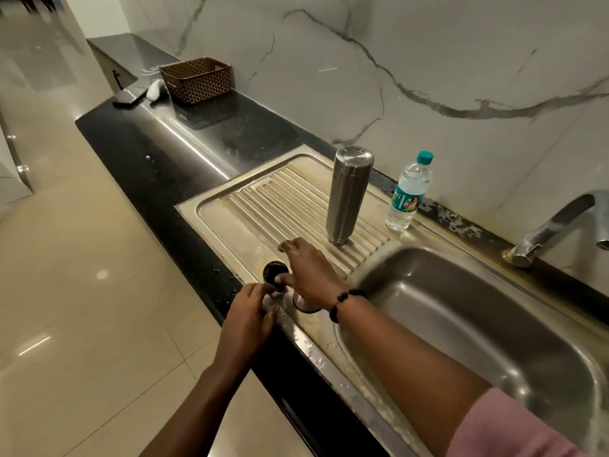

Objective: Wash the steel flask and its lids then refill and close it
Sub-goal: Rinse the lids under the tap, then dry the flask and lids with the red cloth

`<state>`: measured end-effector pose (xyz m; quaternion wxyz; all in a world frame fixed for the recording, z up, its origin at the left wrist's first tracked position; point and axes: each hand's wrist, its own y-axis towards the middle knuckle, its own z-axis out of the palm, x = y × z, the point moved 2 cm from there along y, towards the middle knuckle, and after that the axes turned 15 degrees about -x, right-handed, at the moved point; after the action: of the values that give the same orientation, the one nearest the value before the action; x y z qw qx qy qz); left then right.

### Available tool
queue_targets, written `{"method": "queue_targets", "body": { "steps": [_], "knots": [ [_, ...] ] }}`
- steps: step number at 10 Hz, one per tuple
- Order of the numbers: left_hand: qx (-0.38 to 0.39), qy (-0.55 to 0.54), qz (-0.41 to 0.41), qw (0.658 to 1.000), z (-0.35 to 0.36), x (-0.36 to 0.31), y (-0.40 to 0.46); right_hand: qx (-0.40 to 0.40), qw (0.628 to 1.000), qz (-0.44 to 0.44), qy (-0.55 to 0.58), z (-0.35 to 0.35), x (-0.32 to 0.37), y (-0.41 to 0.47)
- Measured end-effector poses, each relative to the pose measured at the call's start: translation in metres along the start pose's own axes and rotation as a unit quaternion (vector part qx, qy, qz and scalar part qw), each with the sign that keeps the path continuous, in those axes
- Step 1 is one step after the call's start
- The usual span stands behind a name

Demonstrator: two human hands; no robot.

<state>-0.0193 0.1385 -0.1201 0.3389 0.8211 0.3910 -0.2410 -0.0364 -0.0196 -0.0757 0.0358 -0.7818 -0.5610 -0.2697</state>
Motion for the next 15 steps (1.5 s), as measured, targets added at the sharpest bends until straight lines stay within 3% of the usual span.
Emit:
{"method": "queue_targets", "body": {
  "steps": [1,2,3,4,5,6,7,10,11,12,13,14,15],
  "knots": [
    [-0.052,-0.068,0.039,0.996,-0.006,-0.033,-0.005,-0.039,0.987,0.053,0.144,-0.036,-0.007,-0.01],
    [-0.08,-0.134,0.063,0.986,-0.011,-0.074,-0.005,-0.028,0.929,0.145,0.34,-0.081,-0.012,-0.025],
    [-0.081,-0.245,0.023,0.966,-0.011,-0.113,0.008,-0.008,0.871,0.142,0.47,-0.125,-0.02,-0.042],
    [0.023,-0.414,-0.074,0.907,0.002,-0.137,0.02,-0.054,0.77,0.138,0.62,-0.156,-0.048,-0.077],
    [0.214,-0.229,0.016,0.949,0.05,-0.131,0.014,-0.124,0.762,0.239,0.59,-0.135,-0.096,-0.127],
    [0.355,0.203,0.204,0.889,0.101,-0.101,-0.012,0.101,0.964,0.244,0.018,-0.071,-0.142,-0.191],
    [0.411,0.2,0.21,0.864,0.129,-0.101,-0.037,0.042,0.967,0.234,-0.091,-0.068,-0.157,-0.221],
    [0.328,-0.038,0.272,0.904,0.188,-0.215,-0.041,-0.13,0.933,0.323,-0.089,-0.178,-0.199,-0.257],
    [0.324,-0.127,0.213,0.913,0.198,-0.264,-0.048,-0.241,0.897,0.364,-0.073,-0.225,-0.21,-0.273],
    [0.336,-0.188,0.173,0.907,0.211,-0.3,-0.063,-0.337,0.822,0.433,-0.156,-0.258,-0.228,-0.294],
    [0.394,-0.202,0.187,0.877,0.226,-0.331,-0.081,-0.33,0.729,0.575,-0.17,-0.272,-0.259,-0.309],
    [0.442,-0.221,0.132,0.859,0.237,-0.353,-0.096,-0.284,0.655,0.693,-0.102,-0.265,-0.288,-0.32],
    [0.478,-0.254,0.03,0.84,0.247,-0.368,-0.11,-0.275,0.619,0.73,-0.089,-0.253,-0.3,-0.327]
  ]
}}
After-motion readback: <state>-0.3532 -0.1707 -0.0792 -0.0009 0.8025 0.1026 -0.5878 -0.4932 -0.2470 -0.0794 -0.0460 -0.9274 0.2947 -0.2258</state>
